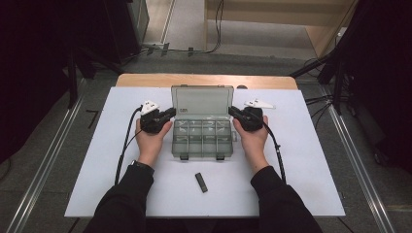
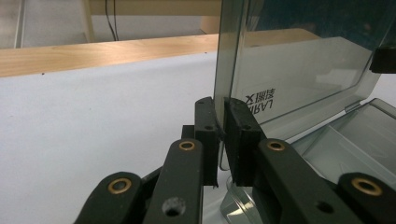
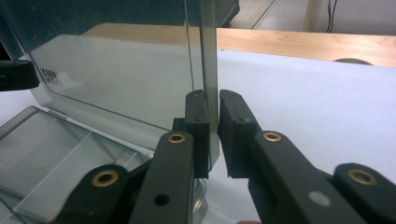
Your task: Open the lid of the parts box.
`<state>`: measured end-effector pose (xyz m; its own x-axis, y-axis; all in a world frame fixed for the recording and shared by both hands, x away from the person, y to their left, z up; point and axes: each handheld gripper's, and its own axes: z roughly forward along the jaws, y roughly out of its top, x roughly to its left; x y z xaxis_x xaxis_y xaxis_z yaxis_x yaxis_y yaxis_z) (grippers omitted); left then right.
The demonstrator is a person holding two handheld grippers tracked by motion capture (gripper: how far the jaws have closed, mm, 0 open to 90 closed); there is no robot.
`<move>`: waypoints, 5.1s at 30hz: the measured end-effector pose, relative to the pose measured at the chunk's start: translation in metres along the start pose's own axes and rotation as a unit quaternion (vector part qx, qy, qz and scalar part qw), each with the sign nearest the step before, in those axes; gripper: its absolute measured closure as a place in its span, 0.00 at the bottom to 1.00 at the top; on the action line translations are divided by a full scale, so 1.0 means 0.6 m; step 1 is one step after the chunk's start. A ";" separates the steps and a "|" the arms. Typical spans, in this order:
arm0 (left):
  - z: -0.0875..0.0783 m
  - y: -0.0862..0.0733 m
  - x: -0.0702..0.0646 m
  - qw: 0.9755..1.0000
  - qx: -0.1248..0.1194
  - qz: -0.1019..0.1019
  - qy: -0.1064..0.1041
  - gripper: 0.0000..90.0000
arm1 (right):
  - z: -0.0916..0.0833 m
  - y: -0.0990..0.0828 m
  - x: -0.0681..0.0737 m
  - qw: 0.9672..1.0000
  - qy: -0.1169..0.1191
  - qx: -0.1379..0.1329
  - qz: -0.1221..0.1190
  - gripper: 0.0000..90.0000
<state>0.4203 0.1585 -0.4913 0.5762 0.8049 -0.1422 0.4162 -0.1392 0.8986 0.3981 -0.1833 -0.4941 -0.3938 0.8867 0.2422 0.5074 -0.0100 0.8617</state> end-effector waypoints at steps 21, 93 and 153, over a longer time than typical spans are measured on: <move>0.021 0.006 0.025 0.996 0.022 -0.081 -0.033 0.93 | 0.024 0.005 -0.017 0.998 0.012 0.016 0.052 0.91; 0.045 -0.005 0.041 0.983 0.085 -0.156 -0.037 0.84 | 0.050 -0.010 -0.042 0.987 0.041 0.089 0.128 0.84; -0.107 -0.021 -0.021 0.992 -0.017 -0.005 -0.126 0.00 | -0.072 -0.030 0.016 0.998 0.057 0.012 -0.027 0.00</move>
<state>0.3624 0.1871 -0.4739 0.7321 0.6350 -0.2464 0.4014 -0.1100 0.9093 0.3522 -0.1944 -0.4884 -0.5058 0.8268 0.2463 0.5003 0.0486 0.8645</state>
